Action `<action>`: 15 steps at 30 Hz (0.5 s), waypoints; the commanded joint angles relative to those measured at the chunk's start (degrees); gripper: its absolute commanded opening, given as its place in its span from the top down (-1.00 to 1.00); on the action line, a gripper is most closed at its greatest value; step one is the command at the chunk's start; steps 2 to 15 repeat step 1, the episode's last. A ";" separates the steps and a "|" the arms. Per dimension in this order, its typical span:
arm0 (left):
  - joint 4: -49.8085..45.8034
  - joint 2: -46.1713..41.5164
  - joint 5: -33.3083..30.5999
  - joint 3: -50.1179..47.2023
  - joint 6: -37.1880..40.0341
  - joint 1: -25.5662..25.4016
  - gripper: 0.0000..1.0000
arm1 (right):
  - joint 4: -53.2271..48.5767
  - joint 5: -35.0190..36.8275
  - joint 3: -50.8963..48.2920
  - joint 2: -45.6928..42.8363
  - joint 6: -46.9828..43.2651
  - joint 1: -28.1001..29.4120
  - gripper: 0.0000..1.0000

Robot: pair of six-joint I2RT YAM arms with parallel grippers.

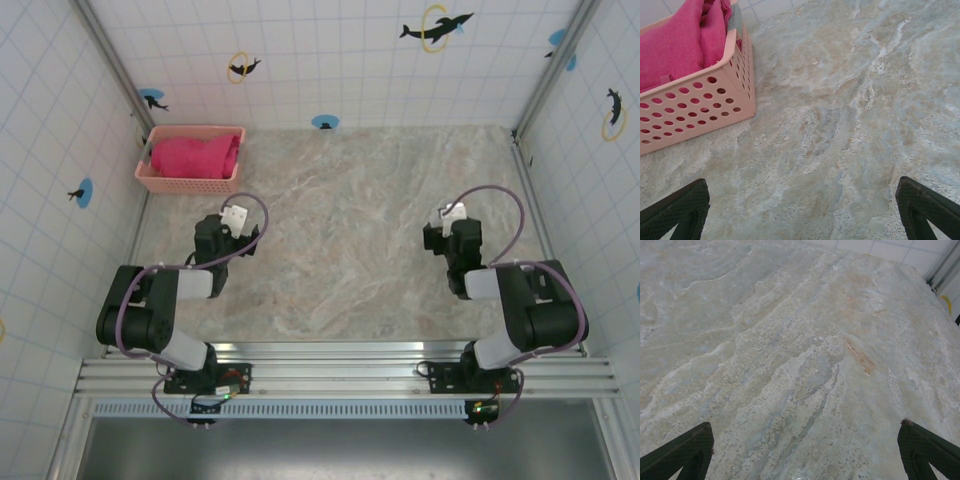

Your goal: Roll up the long pants

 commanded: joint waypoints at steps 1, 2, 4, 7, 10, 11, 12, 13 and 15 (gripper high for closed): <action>1.76 -0.30 -0.43 0.47 1.33 -0.33 -0.95 | 2.12 -1.65 2.15 0.48 -0.75 -0.15 -0.95; 1.76 -0.30 -0.43 0.47 1.33 -0.33 -0.95 | 2.12 -1.65 2.15 0.48 -0.75 -0.15 -0.95; 1.76 -0.30 -0.43 0.47 1.33 -0.33 -0.95 | 2.12 -1.65 2.15 0.48 -0.75 -0.15 -0.95; 1.76 -0.30 -0.43 0.47 1.33 -0.33 -0.95 | 2.12 -1.65 2.15 0.48 -0.75 -0.15 -0.95; 1.76 -0.30 -0.43 0.47 1.33 -0.33 -0.95 | 2.12 -1.65 2.15 0.48 -0.75 -0.15 -0.95; 1.76 -0.30 -0.43 0.47 1.33 -0.33 -0.95 | 2.12 -1.65 2.15 0.48 -0.75 -0.15 -0.95; 1.76 -0.30 -0.43 0.47 1.33 -0.33 -0.95 | 2.12 -1.65 2.15 0.48 -0.75 -0.15 -0.95; 1.76 -0.30 -0.43 0.47 1.33 -0.33 -0.95 | 2.12 -1.65 2.15 0.48 -0.75 -0.15 -0.95; 1.76 -0.30 -0.43 0.47 1.33 -0.33 -0.95 | 2.12 -1.65 2.15 0.48 -0.75 -0.15 -0.95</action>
